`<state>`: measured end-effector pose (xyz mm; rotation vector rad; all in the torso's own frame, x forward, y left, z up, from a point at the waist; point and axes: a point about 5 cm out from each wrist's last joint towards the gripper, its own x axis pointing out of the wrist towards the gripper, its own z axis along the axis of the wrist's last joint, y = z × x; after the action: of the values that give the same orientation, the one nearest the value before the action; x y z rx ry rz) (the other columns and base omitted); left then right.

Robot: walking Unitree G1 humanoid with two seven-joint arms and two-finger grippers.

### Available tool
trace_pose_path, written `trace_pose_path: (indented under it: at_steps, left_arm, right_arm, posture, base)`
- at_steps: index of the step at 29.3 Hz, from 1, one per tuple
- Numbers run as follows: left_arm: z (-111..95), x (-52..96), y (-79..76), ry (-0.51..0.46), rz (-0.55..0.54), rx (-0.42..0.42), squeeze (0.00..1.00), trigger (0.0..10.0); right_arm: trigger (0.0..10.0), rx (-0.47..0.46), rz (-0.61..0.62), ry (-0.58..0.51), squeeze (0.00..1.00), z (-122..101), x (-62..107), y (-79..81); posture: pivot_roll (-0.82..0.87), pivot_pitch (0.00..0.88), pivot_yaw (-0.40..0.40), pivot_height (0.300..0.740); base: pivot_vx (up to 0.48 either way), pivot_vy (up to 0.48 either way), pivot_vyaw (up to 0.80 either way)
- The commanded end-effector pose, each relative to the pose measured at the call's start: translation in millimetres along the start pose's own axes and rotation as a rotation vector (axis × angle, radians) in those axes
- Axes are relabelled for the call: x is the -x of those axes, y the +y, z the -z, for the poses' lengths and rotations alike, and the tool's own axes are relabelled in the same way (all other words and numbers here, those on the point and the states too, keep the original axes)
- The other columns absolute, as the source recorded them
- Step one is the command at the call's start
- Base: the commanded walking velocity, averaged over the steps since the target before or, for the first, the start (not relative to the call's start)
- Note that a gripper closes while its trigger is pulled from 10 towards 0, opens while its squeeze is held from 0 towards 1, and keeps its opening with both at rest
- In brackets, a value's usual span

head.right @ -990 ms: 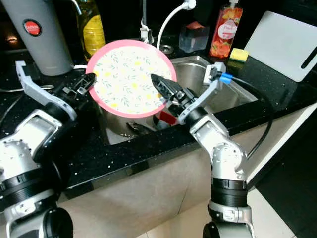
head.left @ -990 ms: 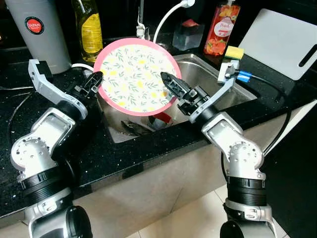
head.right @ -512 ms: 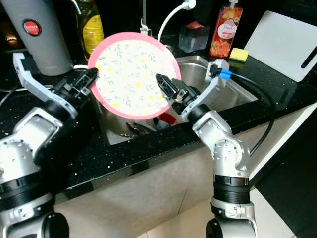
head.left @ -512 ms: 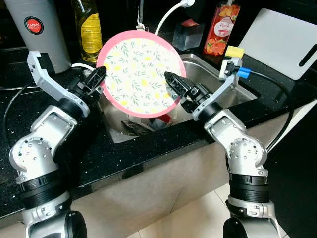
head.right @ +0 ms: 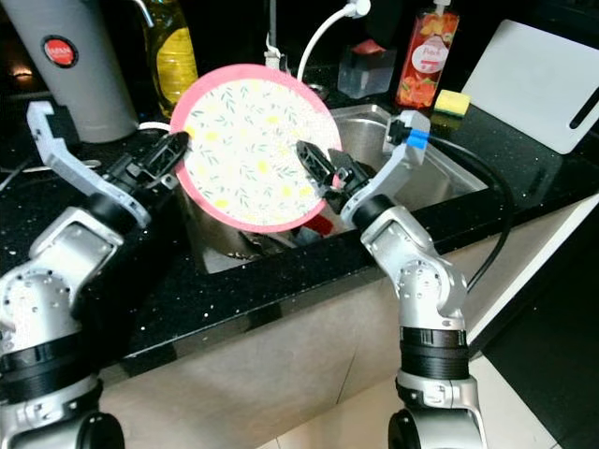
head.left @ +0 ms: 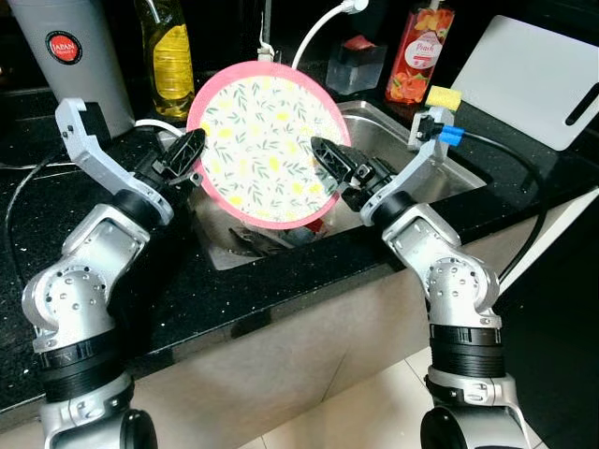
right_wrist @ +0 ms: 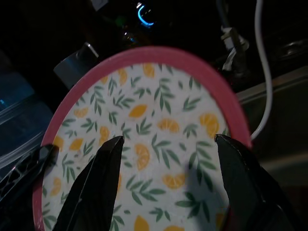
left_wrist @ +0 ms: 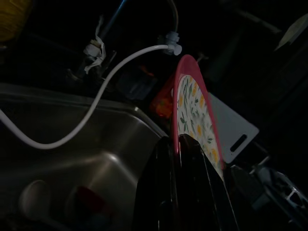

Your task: Kitchen organization

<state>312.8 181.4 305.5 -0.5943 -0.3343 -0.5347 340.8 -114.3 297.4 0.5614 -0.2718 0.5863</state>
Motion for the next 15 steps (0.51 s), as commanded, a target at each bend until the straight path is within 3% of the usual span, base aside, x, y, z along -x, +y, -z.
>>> trace_pose_path:
  at_steps: [1,15]
  left_arm:
    - [-8.0,2.7,-4.7,-0.039,0.027,-0.046,0.0,10.0]
    - [-13.5,4.4,-8.3,-0.069,0.068,-0.056,0.0,10.0]
  right_arm:
    - [10.0,0.002,0.019,-0.03,0.0,-5.1,-0.9,-2.5]
    - [10.0,-0.023,0.009,-0.02,0.0,-3.1,-0.7,-3.2]
  posture:
    - [-0.1,0.146,-0.046,0.74]
    - [-0.1,0.145,-0.049,0.74]
  base:
    - [0.0,0.0,0.0]
    - [0.0,0.0,0.0]
